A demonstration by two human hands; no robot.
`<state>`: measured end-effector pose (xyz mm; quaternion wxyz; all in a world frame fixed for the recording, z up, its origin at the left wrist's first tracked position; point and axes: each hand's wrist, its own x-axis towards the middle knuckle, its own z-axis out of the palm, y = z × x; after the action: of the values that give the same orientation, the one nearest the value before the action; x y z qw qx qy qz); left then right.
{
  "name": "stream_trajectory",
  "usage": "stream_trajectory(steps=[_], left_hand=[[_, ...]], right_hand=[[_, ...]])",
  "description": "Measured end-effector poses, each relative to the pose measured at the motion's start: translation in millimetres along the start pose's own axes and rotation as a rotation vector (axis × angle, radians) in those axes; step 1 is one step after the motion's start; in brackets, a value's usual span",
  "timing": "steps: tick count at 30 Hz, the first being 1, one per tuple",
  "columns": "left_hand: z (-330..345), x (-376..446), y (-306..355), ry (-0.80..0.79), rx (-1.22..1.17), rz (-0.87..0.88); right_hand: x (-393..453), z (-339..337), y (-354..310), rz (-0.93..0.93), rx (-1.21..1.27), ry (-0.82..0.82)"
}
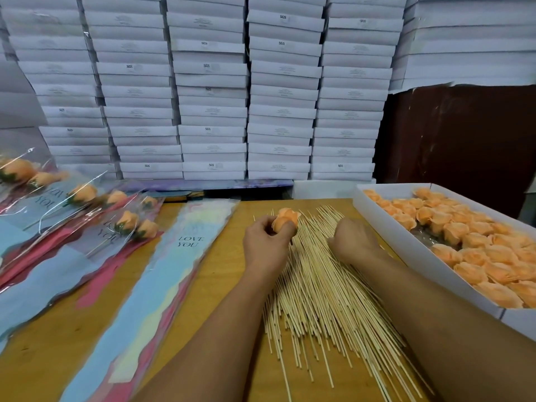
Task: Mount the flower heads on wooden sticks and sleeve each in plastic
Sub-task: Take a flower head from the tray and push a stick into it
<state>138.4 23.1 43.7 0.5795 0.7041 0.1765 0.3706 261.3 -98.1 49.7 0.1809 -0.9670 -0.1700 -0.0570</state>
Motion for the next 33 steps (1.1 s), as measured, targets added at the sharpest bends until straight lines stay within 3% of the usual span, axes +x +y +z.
stream_trajectory(steps=[11, 17, 23, 33], left_hand=[[-1, 2, 1, 0.029, 0.0, -0.045], [-1, 3, 2, 0.034, -0.035, -0.087], [-2, 3, 2, 0.037, -0.075, -0.131], [-2, 7, -1, 0.037, -0.146, -0.191]], right_hand=[[8, -2, -14, 0.029, 0.048, -0.032], [14, -9, -5, 0.106, 0.24, -0.011], [20, -13, -2, 0.157, 0.517, -0.109], [3, -33, -13, 0.063, 0.725, -0.208]])
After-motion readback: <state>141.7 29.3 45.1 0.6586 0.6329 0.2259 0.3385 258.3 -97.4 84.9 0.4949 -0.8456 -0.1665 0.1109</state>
